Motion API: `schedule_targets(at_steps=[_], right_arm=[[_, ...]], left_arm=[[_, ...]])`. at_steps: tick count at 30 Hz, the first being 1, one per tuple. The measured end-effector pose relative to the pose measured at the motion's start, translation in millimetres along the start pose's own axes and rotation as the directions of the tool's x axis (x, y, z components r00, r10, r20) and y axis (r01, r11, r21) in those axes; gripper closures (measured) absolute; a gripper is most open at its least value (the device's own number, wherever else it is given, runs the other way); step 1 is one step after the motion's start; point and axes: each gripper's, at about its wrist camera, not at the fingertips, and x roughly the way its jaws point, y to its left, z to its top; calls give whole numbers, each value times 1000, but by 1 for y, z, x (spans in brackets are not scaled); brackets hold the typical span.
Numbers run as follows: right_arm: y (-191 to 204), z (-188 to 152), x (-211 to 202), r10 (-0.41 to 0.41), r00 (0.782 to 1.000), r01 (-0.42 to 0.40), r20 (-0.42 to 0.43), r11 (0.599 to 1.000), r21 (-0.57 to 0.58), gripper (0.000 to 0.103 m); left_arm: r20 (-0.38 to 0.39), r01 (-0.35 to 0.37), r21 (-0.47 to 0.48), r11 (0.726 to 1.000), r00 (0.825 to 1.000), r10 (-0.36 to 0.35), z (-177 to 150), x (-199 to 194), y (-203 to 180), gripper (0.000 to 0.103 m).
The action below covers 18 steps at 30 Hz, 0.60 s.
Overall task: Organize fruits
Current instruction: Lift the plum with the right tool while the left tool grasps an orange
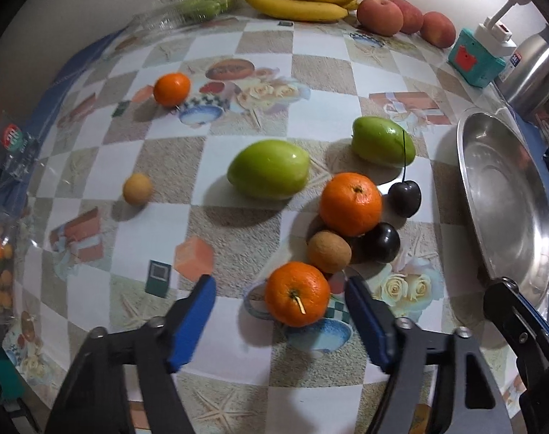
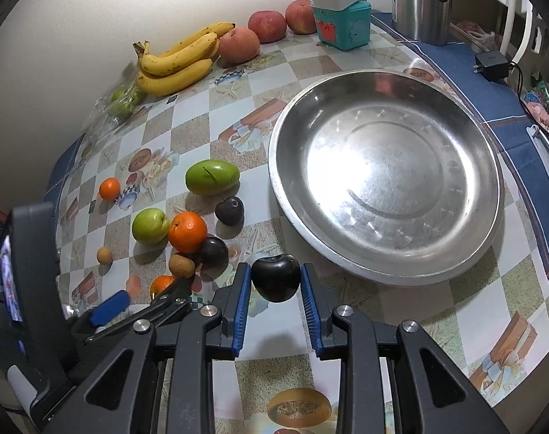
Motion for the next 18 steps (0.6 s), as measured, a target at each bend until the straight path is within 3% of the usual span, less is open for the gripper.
schedule_targets(at_steps=[7, 10, 18], right_arm=[[1, 0, -1, 5, 1000, -5, 1, 1000, -3, 74], [1, 0, -1, 6, 1000, -6, 4, 1000, -3, 74], [1, 0, -2, 11, 1000, -11, 7, 1000, -1, 74]], left_arm=[[-7, 63, -1, 998, 998, -63, -1, 1, -6, 54], [-2, 55, -7, 998, 998, -55, -2, 1, -7, 63], [11, 76, -45, 996, 997, -76, -2, -6, 5, 64]])
